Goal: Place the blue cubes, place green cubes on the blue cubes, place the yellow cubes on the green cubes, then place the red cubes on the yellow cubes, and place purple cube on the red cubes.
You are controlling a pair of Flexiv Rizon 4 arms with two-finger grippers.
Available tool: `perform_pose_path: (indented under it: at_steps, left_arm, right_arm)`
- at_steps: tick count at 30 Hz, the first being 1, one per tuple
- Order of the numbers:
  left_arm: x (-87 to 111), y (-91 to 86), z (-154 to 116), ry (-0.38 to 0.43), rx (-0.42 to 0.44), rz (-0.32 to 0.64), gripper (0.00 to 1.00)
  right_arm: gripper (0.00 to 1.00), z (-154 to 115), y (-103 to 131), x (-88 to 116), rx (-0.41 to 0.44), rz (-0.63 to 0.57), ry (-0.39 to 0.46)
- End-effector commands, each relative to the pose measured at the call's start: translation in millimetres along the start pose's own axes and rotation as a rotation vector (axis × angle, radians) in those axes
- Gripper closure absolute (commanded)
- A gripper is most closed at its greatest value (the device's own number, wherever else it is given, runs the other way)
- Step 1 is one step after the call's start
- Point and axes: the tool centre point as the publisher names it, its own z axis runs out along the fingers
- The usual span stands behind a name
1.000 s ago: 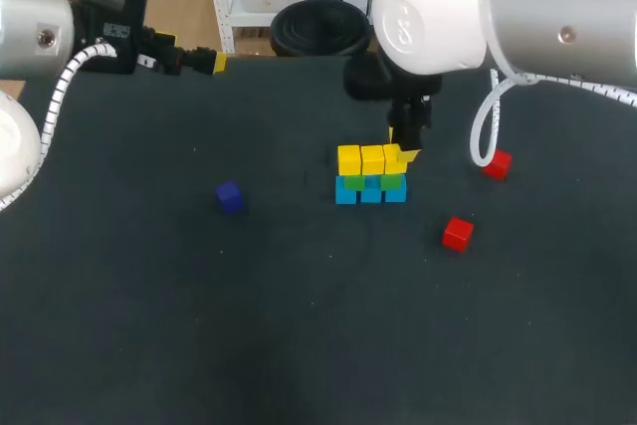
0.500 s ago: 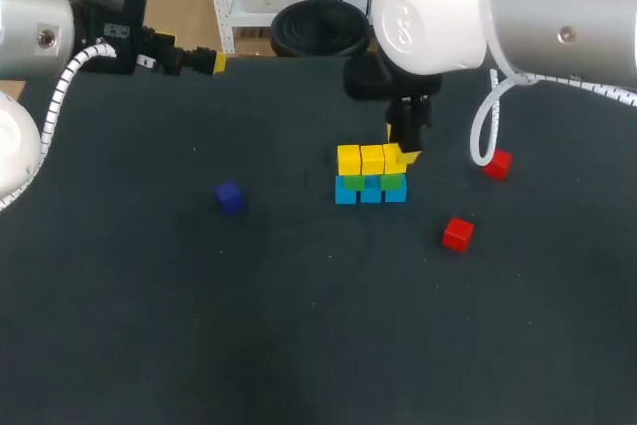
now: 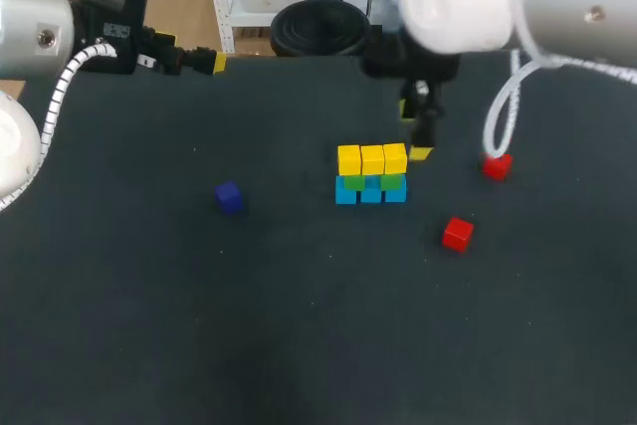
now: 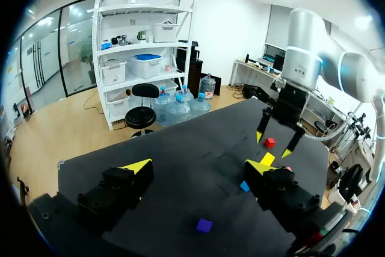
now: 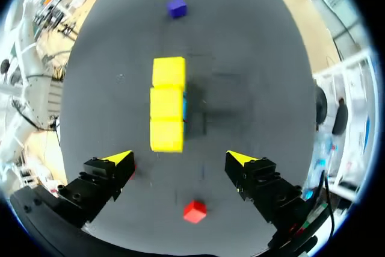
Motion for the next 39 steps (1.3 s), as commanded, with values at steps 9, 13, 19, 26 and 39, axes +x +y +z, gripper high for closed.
perform_pose_path:
  at_steps: [9, 13, 19, 26, 39]
  left_arm:
    - [0.8, 1.7, 1, -0.005, 0.006, 0.002, 0.00]
    - [0.8, 1.7, 1, -0.005, 0.006, 0.002, 0.00]
    - [0.8, 1.7, 1, -0.005, 0.006, 0.002, 0.00]
    - [0.8, 1.7, 1, -0.005, 0.006, 0.002, 0.00]
    - [0.8, 1.7, 1, -0.005, 0.006, 0.002, 0.00]
  right_arm:
    - [0.00, 5, 4, 76, 0.051, 0.341, -0.123]
    - [0.00, 24, 0, 96, 0.056, 0.420, -0.115]
    - [0.00, 31, -5, 119, 0.071, 0.514, -0.115]
    - [0.00, 40, -10, 131, 0.065, 0.535, -0.094]
    - [0.00, 61, -24, 131, 0.036, 0.498, -0.064]
